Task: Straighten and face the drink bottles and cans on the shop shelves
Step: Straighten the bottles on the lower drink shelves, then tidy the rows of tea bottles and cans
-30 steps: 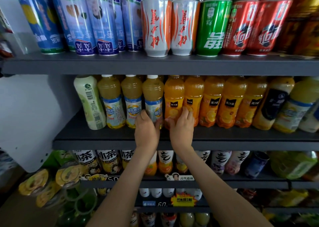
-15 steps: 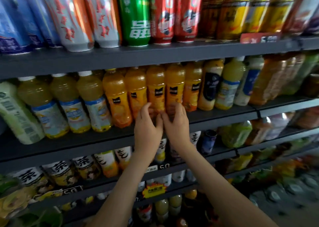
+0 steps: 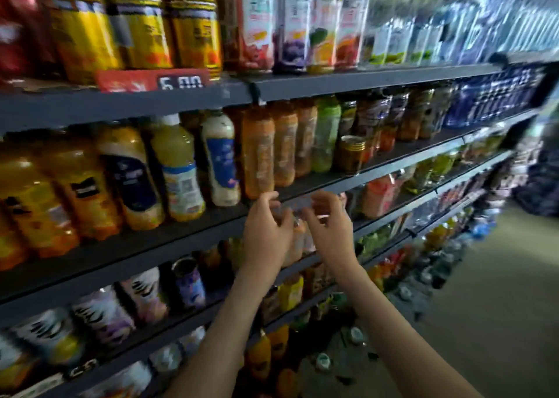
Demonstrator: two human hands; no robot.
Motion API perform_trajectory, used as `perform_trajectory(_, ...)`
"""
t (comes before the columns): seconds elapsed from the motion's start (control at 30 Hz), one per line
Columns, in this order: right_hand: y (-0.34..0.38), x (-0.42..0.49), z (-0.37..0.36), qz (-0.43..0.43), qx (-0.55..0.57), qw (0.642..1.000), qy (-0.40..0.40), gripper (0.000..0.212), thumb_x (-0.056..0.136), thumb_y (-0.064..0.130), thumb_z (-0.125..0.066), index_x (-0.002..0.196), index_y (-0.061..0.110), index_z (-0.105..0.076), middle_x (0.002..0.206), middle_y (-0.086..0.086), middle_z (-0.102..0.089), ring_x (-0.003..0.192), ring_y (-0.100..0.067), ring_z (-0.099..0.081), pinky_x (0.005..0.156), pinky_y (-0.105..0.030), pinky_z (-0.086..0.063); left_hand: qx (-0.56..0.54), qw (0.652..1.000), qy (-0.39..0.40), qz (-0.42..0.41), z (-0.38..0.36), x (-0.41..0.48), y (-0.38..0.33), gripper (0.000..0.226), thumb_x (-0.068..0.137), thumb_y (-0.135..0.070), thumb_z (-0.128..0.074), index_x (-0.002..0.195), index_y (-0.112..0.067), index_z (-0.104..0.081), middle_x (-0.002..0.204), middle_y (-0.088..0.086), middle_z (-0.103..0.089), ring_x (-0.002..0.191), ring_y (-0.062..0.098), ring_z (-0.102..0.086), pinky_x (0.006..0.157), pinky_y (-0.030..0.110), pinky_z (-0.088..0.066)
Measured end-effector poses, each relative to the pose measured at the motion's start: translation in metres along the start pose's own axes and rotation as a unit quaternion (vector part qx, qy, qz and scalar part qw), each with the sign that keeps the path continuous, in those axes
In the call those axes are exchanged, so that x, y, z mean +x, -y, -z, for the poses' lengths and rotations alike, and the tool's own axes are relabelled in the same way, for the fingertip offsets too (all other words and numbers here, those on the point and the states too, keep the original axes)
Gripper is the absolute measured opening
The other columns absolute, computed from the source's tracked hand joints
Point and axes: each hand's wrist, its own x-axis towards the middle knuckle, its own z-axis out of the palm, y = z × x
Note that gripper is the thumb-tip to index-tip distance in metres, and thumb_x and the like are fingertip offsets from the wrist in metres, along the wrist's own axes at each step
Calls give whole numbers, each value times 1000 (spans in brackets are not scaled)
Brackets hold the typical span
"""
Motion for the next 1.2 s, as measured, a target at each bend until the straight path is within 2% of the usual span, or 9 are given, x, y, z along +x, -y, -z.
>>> perform_trajectory(0.2, -81, 84, 68, -90, -16, 994, -55, 38, 87, 20, -65, 118, 9, -48, 113, -6, -55, 105, -22, -54, 85, -31, -45, -7, 1000, 24, 2, -103, 37, -30, 32, 92, -23, -60, 122, -16, -52, 110, -2, -59, 96, 13, -58, 80, 27, -49)
perform_trajectory(0.3, -107, 137, 79, -79, -44, 994, -58, 51, 83, 23, -70, 125, 7, -45, 113, -3, -48, 112, -23, -48, 94, -36, -43, -9, 1000, 23, -4, -143, 68, -38, 34, 91, -18, -61, 123, -15, -52, 112, -1, -58, 93, 9, -57, 74, 17, -43)
perform_trajectory(0.37, -121, 167, 78, -75, -41, 995, -41, 59, 80, 27, -73, 126, 6, -43, 119, -6, -48, 117, -23, -45, 96, -36, -41, -5, 1000, 21, -3, -168, 88, -40, 34, 90, -18, -62, 123, -15, -51, 112, -1, -59, 93, 9, -57, 75, 17, -43)
perform_trajectory(0.5, -140, 212, 68, -57, -37, 998, -7, 78, 74, 29, -79, 134, 2, -36, 129, -14, -46, 124, -26, -40, 97, -31, -36, 4, 1000, -3, 1, -204, 123, -44, 34, 89, -18, -63, 122, -13, -53, 113, 2, -61, 96, 10, -58, 79, 21, -47)
perform_trajectory(0.73, -150, 235, 64, -34, -59, 997, 19, 65, 74, 34, -78, 120, 3, -44, 118, -13, -54, 111, -29, -52, 79, -27, -38, 45, 999, -16, -15, -213, 134, -52, 39, 89, -13, -63, 126, -13, -51, 119, 5, -59, 107, 15, -57, 91, 33, -51)
perform_trajectory(0.87, -127, 208, 79, 26, -20, 998, 54, 67, 75, 34, -77, 128, 9, -45, 121, -6, -54, 113, -21, -52, 86, -27, -41, 56, 997, -8, -43, -185, 111, -62, 48, 88, -20, -64, 134, -21, -47, 130, 3, -54, 120, 15, -52, 100, 32, -46)
perform_trajectory(0.97, -96, 181, 86, 109, -2, 988, 112, 65, 76, 26, -75, 131, 12, -43, 123, -2, -52, 116, -19, -48, 95, -32, -42, 6, 1000, 1, -10, -152, 83, -80, 55, 86, -30, -67, 135, -26, -43, 132, -6, -53, 122, 8, -49, 102, 26, -42)
perform_trajectory(1.1, -56, 149, 88, 234, -29, 958, 161, 71, 78, 21, -74, 139, 10, -39, 131, -4, -48, 123, -18, -39, 103, -31, -34, 12, 998, -51, 28, -105, 52, -102, 75, 76, -45, -74, 139, -29, -35, 126, -14, -48, 115, 2, -48, 85, 8, -39)
perform_trajectory(1.2, -34, 131, 83, 312, -51, 928, 196, 75, 76, 20, -77, 141, 11, -38, 135, -5, -46, 126, -18, -35, 108, -37, -34, 90, 991, -90, 28, -67, 35, -112, 63, 73, -51, -74, 127, -29, -48, 117, -12, -55, 105, -1, -53, 79, 7, -40)
